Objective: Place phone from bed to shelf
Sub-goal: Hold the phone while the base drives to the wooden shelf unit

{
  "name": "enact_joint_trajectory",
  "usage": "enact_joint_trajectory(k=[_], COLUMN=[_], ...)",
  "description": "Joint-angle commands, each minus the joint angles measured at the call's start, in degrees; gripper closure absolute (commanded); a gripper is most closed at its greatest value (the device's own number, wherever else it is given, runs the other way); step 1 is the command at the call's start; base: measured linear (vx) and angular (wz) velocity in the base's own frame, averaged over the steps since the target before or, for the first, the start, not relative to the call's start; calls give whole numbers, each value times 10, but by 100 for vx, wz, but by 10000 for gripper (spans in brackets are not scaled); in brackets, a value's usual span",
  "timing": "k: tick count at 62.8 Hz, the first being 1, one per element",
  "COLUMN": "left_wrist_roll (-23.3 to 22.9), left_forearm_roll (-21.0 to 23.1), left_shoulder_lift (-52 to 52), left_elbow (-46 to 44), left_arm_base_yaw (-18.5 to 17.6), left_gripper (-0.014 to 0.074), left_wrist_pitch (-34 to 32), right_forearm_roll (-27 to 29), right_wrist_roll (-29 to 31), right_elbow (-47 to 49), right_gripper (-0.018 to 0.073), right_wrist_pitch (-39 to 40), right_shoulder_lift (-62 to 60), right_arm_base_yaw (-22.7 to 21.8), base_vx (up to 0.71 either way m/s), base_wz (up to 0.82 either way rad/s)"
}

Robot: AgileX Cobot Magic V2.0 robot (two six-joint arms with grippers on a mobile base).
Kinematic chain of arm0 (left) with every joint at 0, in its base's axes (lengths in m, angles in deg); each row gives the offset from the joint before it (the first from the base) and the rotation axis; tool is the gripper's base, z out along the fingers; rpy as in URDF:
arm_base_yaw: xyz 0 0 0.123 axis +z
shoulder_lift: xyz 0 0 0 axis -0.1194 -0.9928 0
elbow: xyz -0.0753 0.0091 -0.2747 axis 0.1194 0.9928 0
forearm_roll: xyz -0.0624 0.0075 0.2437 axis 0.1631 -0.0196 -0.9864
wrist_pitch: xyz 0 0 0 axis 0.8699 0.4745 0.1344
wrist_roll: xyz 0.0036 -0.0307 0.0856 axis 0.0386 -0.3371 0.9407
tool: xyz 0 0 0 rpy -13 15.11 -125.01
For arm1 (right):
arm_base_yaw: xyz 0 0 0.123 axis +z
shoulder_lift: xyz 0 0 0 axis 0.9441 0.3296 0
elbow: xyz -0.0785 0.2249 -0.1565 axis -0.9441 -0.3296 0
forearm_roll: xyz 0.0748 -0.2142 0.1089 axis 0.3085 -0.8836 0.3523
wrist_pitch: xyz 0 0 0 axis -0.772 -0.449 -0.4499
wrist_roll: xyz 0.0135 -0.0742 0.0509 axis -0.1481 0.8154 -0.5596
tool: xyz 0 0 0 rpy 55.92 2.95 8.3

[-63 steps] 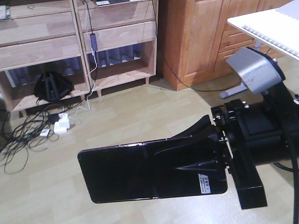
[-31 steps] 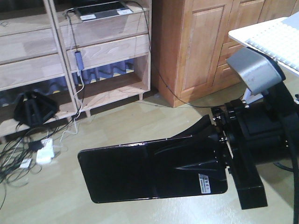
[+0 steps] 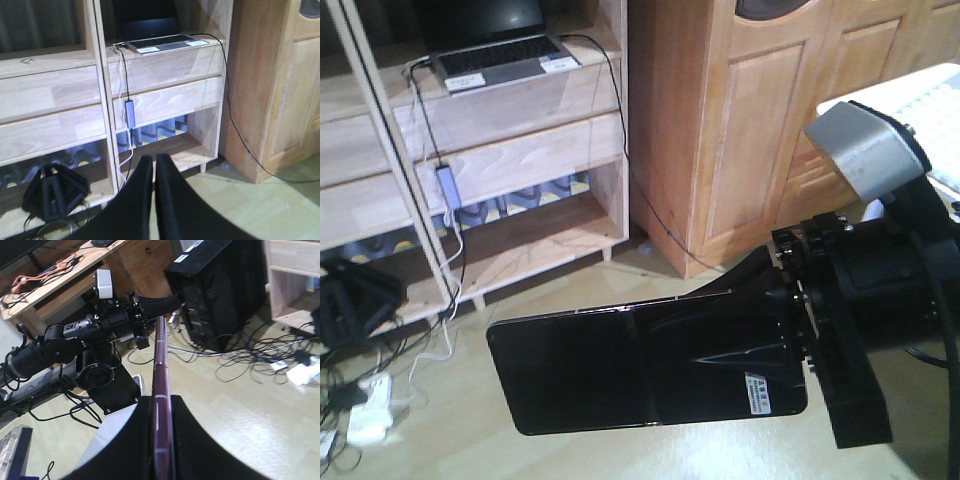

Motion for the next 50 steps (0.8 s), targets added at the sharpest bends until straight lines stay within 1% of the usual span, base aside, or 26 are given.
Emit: enact_joint_trajectory(k=[1, 50], left_wrist_roll=[0, 0], left_forearm_roll=[5, 5], left_shoulder_lift=[5, 5], left_elbow=[4, 4], left_arm_base_yaw=[0, 0], left_gripper=[595, 595], left_wrist_pitch=[-40, -40], right_forearm_roll=[52, 52], right_wrist_roll=[0, 0], right_elbow=[15, 15], right_gripper=[561, 561], right_wrist_pitch=[-42, -42], right_shoulder_lift=[-13, -13], right_arm_base_yaw=[1, 1], base_vx=[50, 47], base_wz=[0, 5])
